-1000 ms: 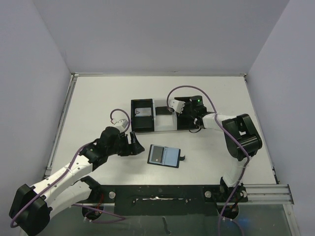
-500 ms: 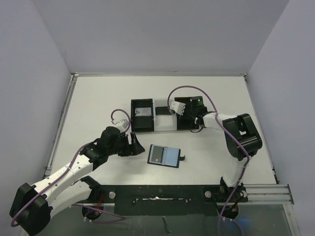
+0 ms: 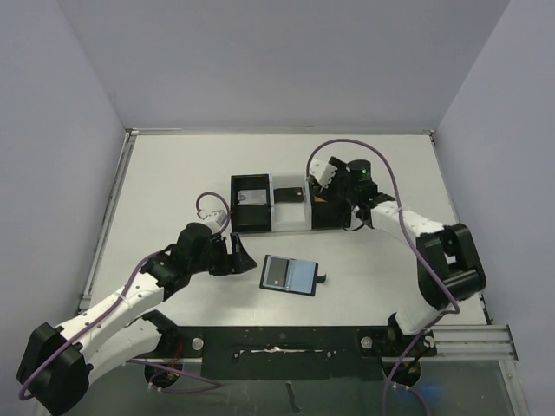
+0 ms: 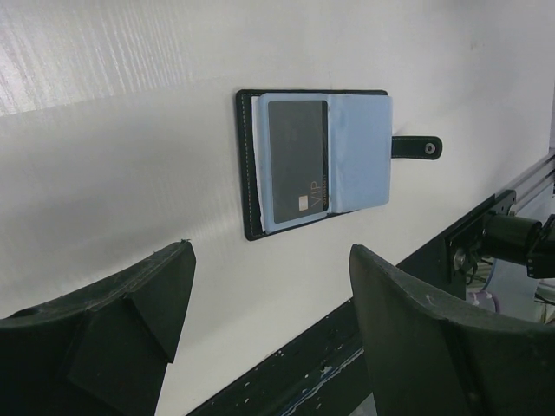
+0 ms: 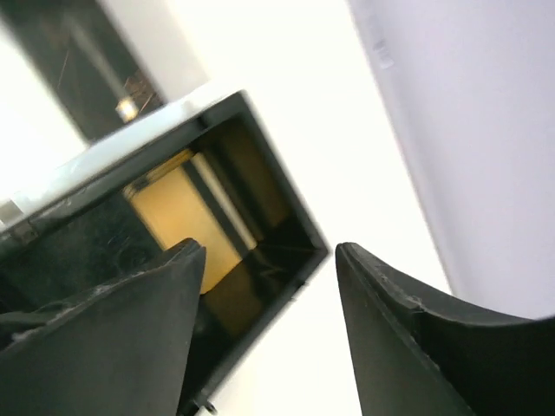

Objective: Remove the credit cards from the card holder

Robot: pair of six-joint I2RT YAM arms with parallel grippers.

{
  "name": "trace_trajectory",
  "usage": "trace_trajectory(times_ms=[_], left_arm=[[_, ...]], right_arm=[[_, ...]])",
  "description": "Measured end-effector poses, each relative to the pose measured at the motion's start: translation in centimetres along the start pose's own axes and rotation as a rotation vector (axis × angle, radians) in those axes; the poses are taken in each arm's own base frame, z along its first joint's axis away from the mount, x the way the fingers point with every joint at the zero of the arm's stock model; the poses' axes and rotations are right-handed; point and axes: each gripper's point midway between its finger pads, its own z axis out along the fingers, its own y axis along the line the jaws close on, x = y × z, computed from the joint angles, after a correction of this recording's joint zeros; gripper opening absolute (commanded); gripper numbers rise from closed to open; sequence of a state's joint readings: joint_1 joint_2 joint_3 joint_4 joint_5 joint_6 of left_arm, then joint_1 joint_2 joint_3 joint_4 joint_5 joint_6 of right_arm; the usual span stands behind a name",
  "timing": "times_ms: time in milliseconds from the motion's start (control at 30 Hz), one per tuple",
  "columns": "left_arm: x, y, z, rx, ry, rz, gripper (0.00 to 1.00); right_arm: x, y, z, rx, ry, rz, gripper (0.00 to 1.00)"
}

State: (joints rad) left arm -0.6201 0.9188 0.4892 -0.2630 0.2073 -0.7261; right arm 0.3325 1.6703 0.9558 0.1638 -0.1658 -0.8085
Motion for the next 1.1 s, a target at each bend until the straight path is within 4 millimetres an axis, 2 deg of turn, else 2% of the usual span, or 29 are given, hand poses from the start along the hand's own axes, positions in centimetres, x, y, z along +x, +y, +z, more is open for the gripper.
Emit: trace_trajectory(times_ms=[67, 133, 233, 333, 433, 567, 633, 733, 800, 833, 933, 1033, 1100], left_arm=[[-0.1, -0.2, 0.0, 0.009, -0.005, -0.003, 0.72], [-0.4, -0.5, 0.1, 0.021, -0.016, -0.007, 0.72], [-0.7, -0.8, 0.1, 0.037, -0.033, -0.015, 0.72], [-1.0, -0.9, 0.2, 0.044, -0.05, -0.026, 0.72], [-1.5, -0.6, 0.2, 0.035, -0.08, -0.044, 0.72], [-2.3, -0.3, 0.0, 0.03, -0.136, -0.066, 0.72], [-2.7, -0.2, -0.1, 0.037, -0.17, -0.072, 0.72], [-3.2, -0.2, 0.0, 0.044, -0.191, -0.086, 0.72], [-3.5, -0.4, 0.2, 0.055, -0.199, -0.092, 0.72], [-3.6, -0.4, 0.3, 0.057, -0.201, -0.094, 0.72], [-3.4, -0.2, 0.8, 0.051, -0.185, -0.099, 0.72], [-3.2, -0.1, 0.9, 0.046, -0.177, -0.103, 0.72], [-3.3, -0.2, 0.9, 0.05, -0.181, -0.103, 0.72]], right_arm=[[-2.5, -2.3, -2.4, 0.078, -0.064, 0.049, 0.65], [-5.1, -4.4, -5.3, 0.166, -0.152, 0.116, 0.72], [-7.8, -5.5, -10.2, 0.279, -0.291, 0.255, 0.75], [-8.2, -4.9, -14.2, 0.352, -0.359, 0.467, 0.81], [-8.4, -4.7, -16.8, 0.386, -0.388, 0.699, 0.96], [-8.7, -4.1, -19.3, 0.389, -0.441, 0.977, 0.98], [-8.5, -3.1, -19.8, 0.369, -0.481, 1.102, 1.0], [-7.1, 0.4, -18.6, 0.283, -0.469, 1.259, 0.93], [-6.2, 3.1, -17.1, 0.203, -0.42, 1.37, 0.85], [-5.7, 5.0, -15.9, 0.139, -0.373, 1.452, 0.82], [-4.9, 8.8, -13.8, 0.028, -0.268, 1.568, 0.75], [-5.9, 13.0, -12.6, -0.097, -0.17, 1.615, 0.67], [-7.2, 15.6, -12.3, -0.175, -0.13, 1.612, 0.58]])
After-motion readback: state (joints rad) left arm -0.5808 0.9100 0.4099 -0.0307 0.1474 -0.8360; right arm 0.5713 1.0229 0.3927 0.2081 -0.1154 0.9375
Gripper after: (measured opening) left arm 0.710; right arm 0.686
